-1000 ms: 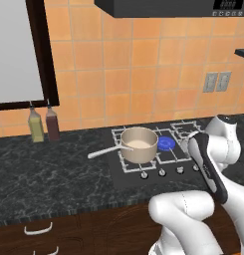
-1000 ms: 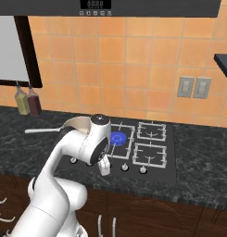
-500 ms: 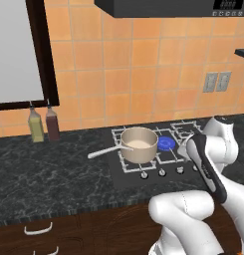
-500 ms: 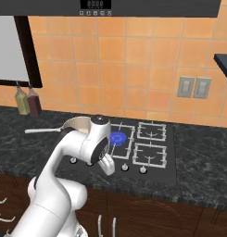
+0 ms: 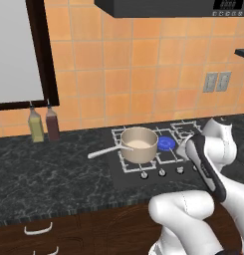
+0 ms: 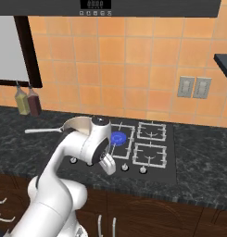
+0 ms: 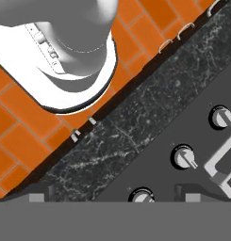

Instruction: Turn off the center burner of the stove.

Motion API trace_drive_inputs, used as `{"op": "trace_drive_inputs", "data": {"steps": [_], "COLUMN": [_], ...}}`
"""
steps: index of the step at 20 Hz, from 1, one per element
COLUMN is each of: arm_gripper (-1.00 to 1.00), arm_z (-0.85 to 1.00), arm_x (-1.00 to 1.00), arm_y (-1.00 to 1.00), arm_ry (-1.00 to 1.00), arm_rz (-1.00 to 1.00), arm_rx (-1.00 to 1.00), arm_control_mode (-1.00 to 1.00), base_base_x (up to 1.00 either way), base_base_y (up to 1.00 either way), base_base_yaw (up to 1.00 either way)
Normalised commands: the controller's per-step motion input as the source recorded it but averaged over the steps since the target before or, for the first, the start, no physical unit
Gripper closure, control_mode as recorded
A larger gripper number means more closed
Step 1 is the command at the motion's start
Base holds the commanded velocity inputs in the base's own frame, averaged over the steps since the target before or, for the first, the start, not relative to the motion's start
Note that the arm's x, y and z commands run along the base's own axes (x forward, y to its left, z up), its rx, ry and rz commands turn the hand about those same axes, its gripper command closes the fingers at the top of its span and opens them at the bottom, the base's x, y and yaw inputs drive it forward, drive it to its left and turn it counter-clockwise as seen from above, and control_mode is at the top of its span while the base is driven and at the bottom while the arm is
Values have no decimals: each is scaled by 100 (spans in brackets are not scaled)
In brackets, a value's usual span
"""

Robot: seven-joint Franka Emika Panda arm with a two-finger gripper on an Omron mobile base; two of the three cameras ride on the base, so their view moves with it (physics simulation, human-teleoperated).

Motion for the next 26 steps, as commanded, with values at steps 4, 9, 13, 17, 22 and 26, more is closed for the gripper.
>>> {"op": "trace_drive_inputs", "data": {"steps": [4, 9, 13, 17, 22, 26], "arm_gripper": [-100, -100, -100, -100, -100, -100], "arm_z": [-26, -23, -16, -11, -10, -13], "arm_x": [19, 25, 24, 19, 12, 13], "arm_y": [0, 0, 0, 0, 0, 0], "arm_ry": [0, 0, 0, 1, 0, 0], "arm_rz": [0, 0, 0, 0, 0, 0], "arm_rx": [0, 0, 0, 0, 0, 0], "arm_control_mode": [-100, -100, -100, -100, -100, -100], "base_base_x": [0, 0, 0, 0, 0, 0], "base_base_y": [0, 0, 0, 0, 0, 0], "base_base_yaw": [0, 0, 0, 0, 0, 0]}}
